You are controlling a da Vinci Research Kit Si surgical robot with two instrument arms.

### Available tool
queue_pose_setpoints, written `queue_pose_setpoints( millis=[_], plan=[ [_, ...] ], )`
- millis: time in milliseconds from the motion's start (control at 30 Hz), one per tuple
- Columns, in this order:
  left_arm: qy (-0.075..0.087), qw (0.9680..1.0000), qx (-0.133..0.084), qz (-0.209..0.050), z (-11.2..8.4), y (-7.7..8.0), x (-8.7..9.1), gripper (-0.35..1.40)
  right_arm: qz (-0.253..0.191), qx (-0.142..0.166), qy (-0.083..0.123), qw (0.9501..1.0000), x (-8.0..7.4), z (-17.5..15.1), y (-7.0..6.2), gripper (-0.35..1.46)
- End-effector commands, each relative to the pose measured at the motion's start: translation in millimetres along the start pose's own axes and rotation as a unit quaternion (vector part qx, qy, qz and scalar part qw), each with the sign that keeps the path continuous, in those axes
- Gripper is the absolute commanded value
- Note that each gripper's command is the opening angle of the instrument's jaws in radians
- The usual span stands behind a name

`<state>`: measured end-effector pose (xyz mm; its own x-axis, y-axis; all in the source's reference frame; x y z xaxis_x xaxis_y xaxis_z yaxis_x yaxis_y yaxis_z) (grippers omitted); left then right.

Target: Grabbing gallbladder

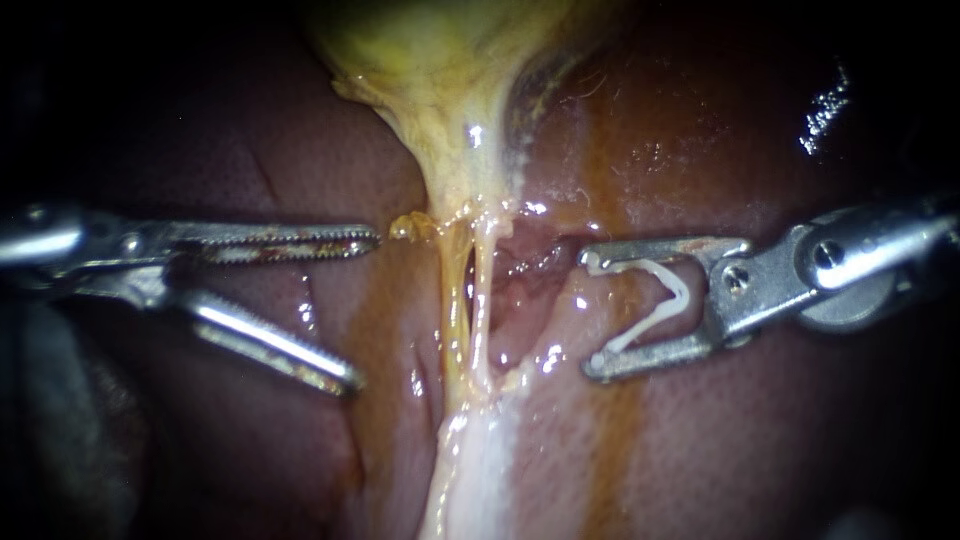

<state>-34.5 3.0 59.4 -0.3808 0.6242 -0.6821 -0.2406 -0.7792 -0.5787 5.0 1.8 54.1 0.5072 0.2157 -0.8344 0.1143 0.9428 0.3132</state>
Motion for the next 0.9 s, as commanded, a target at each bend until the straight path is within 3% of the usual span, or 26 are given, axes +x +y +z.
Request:
queue_pose_setpoints(
  millis=[33,300,467,667,900],
  plan=[
    [0.000,1.0000,0.000,0.000,0.0,0.0,0.0,0.68,0.000,0.000,0.000,1.0000,0.0,0.0,0.0,0.50],
    [-0.002,1.0000,-0.001,0.002,0.1,-0.5,0.5,0.61,0.000,0.000,0.000,1.0000,0.0,0.0,0.0,0.50],
    [0.004,1.0000,-0.003,0.008,0.9,-2.2,1.5,0.56,0.000,0.000,0.000,1.0000,0.0,0.0,0.0,0.50],
    [0.005,0.9997,-0.001,0.022,3.1,-4.4,2.2,0.52,0.000,0.000,0.000,1.0000,0.0,0.1,0.0,0.50],
    [0.005,0.9997,0.001,0.026,4.0,-5.9,2.1,0.46,0.000,0.000,0.000,1.0000,0.0,0.1,0.0,0.50]
  ],
)
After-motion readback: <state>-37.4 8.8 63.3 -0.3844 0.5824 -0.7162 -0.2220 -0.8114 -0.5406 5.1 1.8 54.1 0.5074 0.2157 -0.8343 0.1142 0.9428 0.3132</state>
